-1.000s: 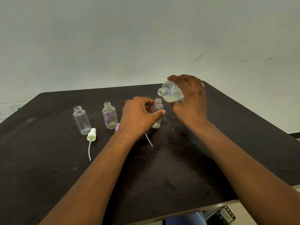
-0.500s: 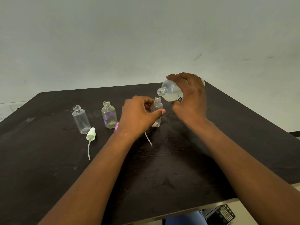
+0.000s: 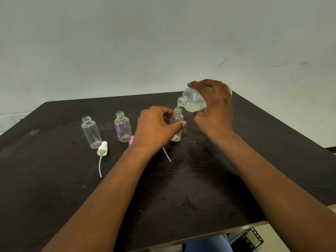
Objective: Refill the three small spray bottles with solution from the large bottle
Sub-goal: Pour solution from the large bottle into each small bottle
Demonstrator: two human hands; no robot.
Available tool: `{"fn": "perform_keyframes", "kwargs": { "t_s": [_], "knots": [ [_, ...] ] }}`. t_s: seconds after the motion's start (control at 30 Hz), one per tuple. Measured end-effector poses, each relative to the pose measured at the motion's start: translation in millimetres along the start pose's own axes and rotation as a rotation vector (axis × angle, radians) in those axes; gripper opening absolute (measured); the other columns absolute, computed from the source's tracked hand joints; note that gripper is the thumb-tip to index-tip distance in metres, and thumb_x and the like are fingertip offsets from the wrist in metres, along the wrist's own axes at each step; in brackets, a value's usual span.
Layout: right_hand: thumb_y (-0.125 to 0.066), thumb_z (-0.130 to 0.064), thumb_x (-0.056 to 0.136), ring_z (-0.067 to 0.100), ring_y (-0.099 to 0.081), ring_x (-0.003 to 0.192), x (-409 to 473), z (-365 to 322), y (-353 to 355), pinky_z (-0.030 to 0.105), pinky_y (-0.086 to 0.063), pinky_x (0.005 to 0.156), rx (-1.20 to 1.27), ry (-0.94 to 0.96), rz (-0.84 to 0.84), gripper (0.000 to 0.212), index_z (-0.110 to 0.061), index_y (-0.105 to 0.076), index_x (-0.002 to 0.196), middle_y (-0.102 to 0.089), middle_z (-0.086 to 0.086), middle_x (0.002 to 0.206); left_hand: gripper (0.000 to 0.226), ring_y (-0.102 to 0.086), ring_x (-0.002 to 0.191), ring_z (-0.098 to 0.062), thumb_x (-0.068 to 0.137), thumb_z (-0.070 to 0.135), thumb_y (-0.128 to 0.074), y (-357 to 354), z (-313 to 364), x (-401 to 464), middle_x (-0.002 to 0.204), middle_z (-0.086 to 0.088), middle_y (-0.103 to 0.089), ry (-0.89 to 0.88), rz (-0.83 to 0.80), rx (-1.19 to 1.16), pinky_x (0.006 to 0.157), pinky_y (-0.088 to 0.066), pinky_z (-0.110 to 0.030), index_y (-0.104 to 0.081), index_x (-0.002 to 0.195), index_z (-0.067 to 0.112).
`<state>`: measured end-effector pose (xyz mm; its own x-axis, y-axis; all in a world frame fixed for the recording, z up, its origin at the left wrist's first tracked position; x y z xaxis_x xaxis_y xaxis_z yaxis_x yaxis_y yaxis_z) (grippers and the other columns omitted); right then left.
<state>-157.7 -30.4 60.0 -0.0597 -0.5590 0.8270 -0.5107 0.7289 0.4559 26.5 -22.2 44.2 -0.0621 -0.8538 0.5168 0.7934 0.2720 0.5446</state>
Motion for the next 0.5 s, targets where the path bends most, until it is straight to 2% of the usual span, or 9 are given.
{"fn": "perform_keyframes", "kwargs": {
  "t_s": [0.1,0.37,0.5],
  "knots": [
    [-0.077,0.001,0.064,0.030,-0.053,0.128,-0.1,0.2,0.0,0.044,-0.046,0.104,0.000,0.000,-0.004,0.076,-0.029,-0.067,0.133,-0.061,0.002,0.131,0.046,-0.069,0.079,0.002,0.076,0.047,-0.089,-0.4,-0.4,0.3,0.077,0.020,-0.064,-0.002,0.001,0.008,0.083,-0.063,-0.032,-0.079,0.113,0.020],
    [-0.075,0.002,0.062,0.031,-0.054,0.128,0.1,-0.8,1.6,0.053,-0.046,0.107,0.003,0.007,0.002,0.077,-0.027,-0.067,0.133,-0.062,0.004,0.130,0.038,-0.069,0.075,0.003,0.077,0.046,-0.089,-1.2,-0.6,0.3,0.075,0.022,-0.066,0.006,-0.007,0.004,0.079,-0.063,-0.031,-0.080,0.106,0.024],
    [-0.072,0.004,0.061,0.031,-0.055,0.126,-0.5,-2.0,2.7,0.053,-0.046,0.106,0.007,0.016,0.015,0.077,-0.026,-0.068,0.132,-0.062,0.004,0.129,0.041,-0.069,0.077,0.002,0.077,0.045,-0.089,-1.1,-0.7,0.1,0.075,0.022,-0.064,0.006,-0.003,0.002,0.080,-0.063,-0.030,-0.080,0.109,0.021]
  ]
}}
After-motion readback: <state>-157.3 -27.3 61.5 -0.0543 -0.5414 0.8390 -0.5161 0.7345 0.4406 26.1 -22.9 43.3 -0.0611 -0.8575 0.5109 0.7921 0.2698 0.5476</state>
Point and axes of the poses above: each hand's wrist, its own x-axis towards the middle knuckle, its own y-axis out of the back of the hand, z = x × y, the point moved 6 cm from there along x, towards the middle knuckle
